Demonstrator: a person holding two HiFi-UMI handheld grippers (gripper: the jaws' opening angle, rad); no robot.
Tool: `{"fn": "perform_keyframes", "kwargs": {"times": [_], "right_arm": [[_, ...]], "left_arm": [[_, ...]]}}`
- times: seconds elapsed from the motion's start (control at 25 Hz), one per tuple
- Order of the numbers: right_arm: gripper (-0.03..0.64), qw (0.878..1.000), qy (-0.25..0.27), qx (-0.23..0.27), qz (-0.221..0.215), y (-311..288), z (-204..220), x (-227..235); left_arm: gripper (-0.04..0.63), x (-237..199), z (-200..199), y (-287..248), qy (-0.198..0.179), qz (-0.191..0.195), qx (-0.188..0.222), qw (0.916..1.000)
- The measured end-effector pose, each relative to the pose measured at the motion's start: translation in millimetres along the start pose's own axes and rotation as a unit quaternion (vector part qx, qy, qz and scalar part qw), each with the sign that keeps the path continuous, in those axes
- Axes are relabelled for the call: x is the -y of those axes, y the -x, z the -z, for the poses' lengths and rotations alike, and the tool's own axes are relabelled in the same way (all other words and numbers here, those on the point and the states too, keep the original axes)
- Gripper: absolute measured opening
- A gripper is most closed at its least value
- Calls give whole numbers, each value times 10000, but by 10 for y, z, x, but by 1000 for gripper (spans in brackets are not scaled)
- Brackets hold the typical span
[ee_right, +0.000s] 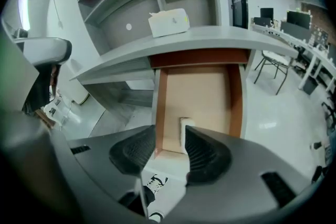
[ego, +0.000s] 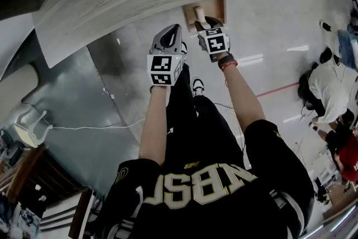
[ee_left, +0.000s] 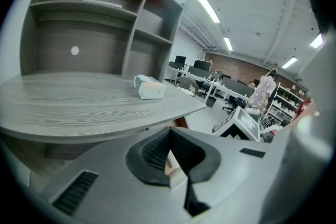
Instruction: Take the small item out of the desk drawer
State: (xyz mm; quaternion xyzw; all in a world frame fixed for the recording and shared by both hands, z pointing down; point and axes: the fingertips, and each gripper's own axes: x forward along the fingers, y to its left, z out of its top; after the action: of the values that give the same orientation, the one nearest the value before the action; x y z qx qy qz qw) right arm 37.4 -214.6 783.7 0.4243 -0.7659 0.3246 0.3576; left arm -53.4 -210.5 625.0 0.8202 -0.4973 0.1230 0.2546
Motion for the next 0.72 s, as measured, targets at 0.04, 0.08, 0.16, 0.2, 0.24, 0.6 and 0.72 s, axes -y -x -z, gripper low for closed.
{"fn": "perform_keyframes", "kwargs": {"times": [0.04, 0.08, 0.16, 0.2, 0.24, 0.6, 0.72], "right_arm": [[169, 10000, -12, -32, 3, -47, 18, 23], [173, 10000, -16, -62, 18, -87, 31, 51], [185, 9999, -26, -120, 63, -175, 55, 123], [193, 9998, -29, -148, 87, -227, 70, 164], [196, 9998, -34, -176, 104, -281, 91, 202], [198, 9975, -427, -536, 167, -650, 281, 386], [198, 9975, -394, -518, 261, -715, 221, 424]], "left_arm": [[12, -25, 13, -12, 23, -24, -19, 10000], [12, -50, 21, -22, 44, -49, -27, 10000], [12, -96, 18, -51, 69, -79, 7, 9999], [12, -120, 19, -67, 79, -92, 26, 9999], [12, -142, 27, -79, 96, -110, 29, 9999], [12, -223, 230, -87, 241, -179, -147, 9994], [12, -264, 297, -106, 266, -190, -184, 9993]]}}
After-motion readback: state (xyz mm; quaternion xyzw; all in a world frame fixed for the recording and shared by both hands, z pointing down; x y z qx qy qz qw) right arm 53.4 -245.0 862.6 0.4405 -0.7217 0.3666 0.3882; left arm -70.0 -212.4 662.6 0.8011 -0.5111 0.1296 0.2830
